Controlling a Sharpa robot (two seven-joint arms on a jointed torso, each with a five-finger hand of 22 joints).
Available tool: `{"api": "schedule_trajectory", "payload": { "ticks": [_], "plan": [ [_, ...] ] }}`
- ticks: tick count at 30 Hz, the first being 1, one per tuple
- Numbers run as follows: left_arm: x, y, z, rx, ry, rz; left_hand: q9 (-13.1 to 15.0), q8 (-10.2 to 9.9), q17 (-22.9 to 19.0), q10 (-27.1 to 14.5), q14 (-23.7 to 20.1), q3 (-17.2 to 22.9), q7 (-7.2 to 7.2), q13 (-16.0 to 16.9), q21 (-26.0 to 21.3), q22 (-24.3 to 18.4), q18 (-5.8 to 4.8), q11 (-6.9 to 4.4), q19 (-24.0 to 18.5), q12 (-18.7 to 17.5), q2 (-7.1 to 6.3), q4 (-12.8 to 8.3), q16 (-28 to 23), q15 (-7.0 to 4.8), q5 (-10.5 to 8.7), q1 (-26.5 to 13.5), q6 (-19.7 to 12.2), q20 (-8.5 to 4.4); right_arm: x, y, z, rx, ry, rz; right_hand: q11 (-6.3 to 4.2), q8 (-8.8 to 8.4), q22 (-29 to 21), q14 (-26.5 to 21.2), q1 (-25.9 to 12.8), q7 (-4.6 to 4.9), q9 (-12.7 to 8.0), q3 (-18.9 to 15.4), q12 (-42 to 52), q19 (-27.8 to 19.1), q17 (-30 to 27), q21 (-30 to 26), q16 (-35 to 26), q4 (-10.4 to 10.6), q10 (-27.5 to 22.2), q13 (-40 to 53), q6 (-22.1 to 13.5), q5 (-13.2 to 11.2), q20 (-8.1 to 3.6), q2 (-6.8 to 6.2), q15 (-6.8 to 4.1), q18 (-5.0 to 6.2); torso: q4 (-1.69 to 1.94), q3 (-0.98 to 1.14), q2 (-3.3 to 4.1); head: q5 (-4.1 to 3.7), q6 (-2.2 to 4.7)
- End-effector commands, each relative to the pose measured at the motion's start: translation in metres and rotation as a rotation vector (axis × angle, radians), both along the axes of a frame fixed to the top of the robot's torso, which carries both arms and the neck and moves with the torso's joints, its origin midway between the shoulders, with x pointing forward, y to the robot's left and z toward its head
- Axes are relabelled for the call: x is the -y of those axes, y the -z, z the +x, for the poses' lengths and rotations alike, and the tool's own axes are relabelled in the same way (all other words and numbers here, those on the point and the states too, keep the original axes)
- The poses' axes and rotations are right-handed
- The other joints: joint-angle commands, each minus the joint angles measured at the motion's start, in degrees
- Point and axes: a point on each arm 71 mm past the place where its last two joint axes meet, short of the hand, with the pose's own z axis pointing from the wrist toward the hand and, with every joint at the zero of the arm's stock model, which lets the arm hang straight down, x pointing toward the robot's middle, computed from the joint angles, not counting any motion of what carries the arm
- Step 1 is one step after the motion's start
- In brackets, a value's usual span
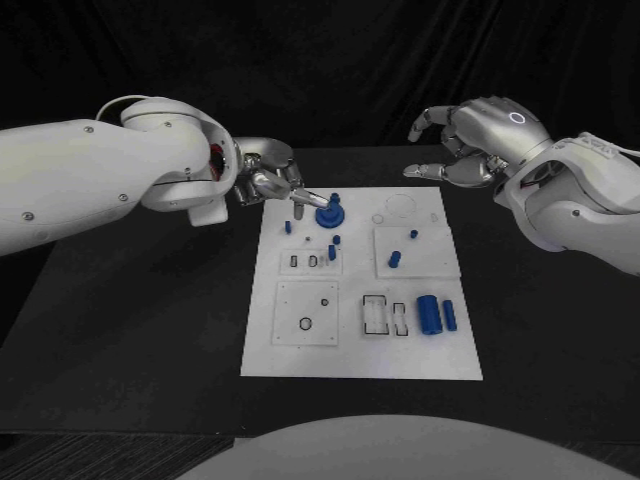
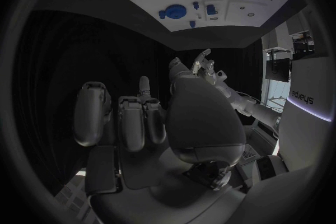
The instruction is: Assemble the parts on the task board
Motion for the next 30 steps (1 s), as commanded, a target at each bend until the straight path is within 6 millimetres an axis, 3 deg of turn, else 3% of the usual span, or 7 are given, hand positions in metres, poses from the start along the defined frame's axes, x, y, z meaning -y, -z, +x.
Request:
{"api": "schedule_trajectory", "payload": {
  "ticks": [1,2,5,10,17,24,30],
  "plan": [
    [0.002,0.006,0.001,-0.040,-0.026,0.169,4.7,3.1,15.1,6.0,6.1,1.0,-1.03,15.0,0.3,8.2,-1.07,-0.84,0.4,0.1,0.15,-0.2,0.2,-0.93,0.72,-0.1,0.3,-0.52,-0.001,0.005,0.001,-0.013,0.010,-0.012,0.14,-0.45,10.8,5.5,0.2,0.08,-0.6,0.4,0.2,0.3,13.1,0.2,0.1,-0.1,6.0,15.1,1.0,1.6,0.31,0.98,0.36,0.13,-0.95,1.22,0.18,0.20,0.00],
    [0.005,0.007,0.002,-0.046,-0.026,0.186,7.3,4.4,15.1,6.0,6.1,1.4,-1.35,15.0,0.3,8.2,-1.06,-1.17,0.4,0.1,0.14,-0.1,0.2,-1.29,0.95,-0.2,-0.2,-0.90,-0.002,0.007,0.001,-0.013,0.007,-0.011,0.15,-0.58,10.8,5.5,0.3,0.08,-0.7,0.4,0.2,0.3,13.1,0.2,0.1,-0.1,6.0,15.1,1.1,1.9,0.31,1.07,0.37,0.12,-1.14,1.36,0.23,0.25,0.00],
    [0.011,0.009,0.003,-0.055,-0.026,0.218,10.0,5.4,15.1,6.0,6.1,1.7,-1.66,15.0,0.3,8.4,-1.10,-1.51,0.6,0.1,-0.01,0.0,0.2,-1.60,1.04,-0.6,-0.3,-1.23,-0.005,0.008,0.000,-0.009,-0.002,-0.005,0.16,-0.92,10.7,5.5,0.6,0.09,-1.0,0.4,0.2,0.3,13.0,0.0,0.0,-0.2,6.0,15.1,1.4,2.6,0.32,1.31,0.37,0.16,-1.74,1.88,0.42,0.97,0.00],
    [0.019,0.014,0.008,-0.062,-0.039,0.245,11.4,5.0,15.1,6.0,6.1,2.1,-1.86,15.0,0.3,8.5,-1.13,-1.73,0.8,0.1,-0.14,-0.2,0.2,-1.85,2.02,-0.6,-0.4,-1.50,-0.004,0.008,-0.002,0.011,-0.012,0.013,0.16,-1.57,10.8,5.6,1.4,0.10,-1.7,0.4,0.2,0.4,13.3,0.3,0.3,-0.4,6.0,15.1,2.5,4.9,0.31,1.74,0.36,0.11,-2.08,2.11,0.92,2.13,0.00],
    [0.028,0.026,0.009,-0.081,-0.050,0.270,12.2,3.4,15.1,6.0,6.1,2.8,-1.79,15.0,0.1,8.4,-1.10,-1.79,0.8,0.1,-0.39,-0.9,0.2,-1.99,3.09,0.1,-0.9,-1.68,-0.001,0.007,-0.004,0.018,-0.009,0.020,0.18,-1.78,10.8,5.6,1.8,0.14,-2.0,0.4,0.2,0.5,13.4,0.4,0.4,-0.5,6.0,15.1,3.0,5.7,0.31,1.87,0.37,0.09,-2.05,2.08,0.75,2.20,0.00],
    [0.031,0.038,0.010,-0.102,-0.064,0.297,12.6,1.4,15.1,6.0,6.1,3.9,-1.74,15.0,-0.1,8.2,-1.04,-1.79,0.6,0.1,-0.36,-1.7,0.2,-2.03,4.00,0.9,-0.7,-1.74,-0.002,0.007,-0.004,0.022,-0.012,0.024,0.22,-2.02,10.8,5.6,2.2,0.20,-2.2,0.4,0.2,0.5,13.3,0.4,0.3,-0.6,6.0,15.1,3.5,6.7,0.33,2.02,0.41,0.08,-2.74,2.13,0.83,3.12,0.00],
    [0.034,0.045,0.009,-0.116,-0.062,0.305,11.8,-1.9,15.1,6.0,6.1,5.0,-1.45,15.0,-0.3,8.0,-0.98,-1.60,0.5,0.1,-0.27,-2.4,0.2,-1.89,4.72,1.4,-0.3,-1.65,-0.003,0.007,-0.004,0.024,-0.012,0.026,0.24,-2.14,10.8,5.6,2.4,0.22,-2.4,0.4,0.2,0.5,13.3,0.4,0.3,-0.6,6.0,15.1,3.6,7.1,0.34,2.12,0.42,0.08,-2.71,2.11,0.67,3.53,0.00]
  ]
}}
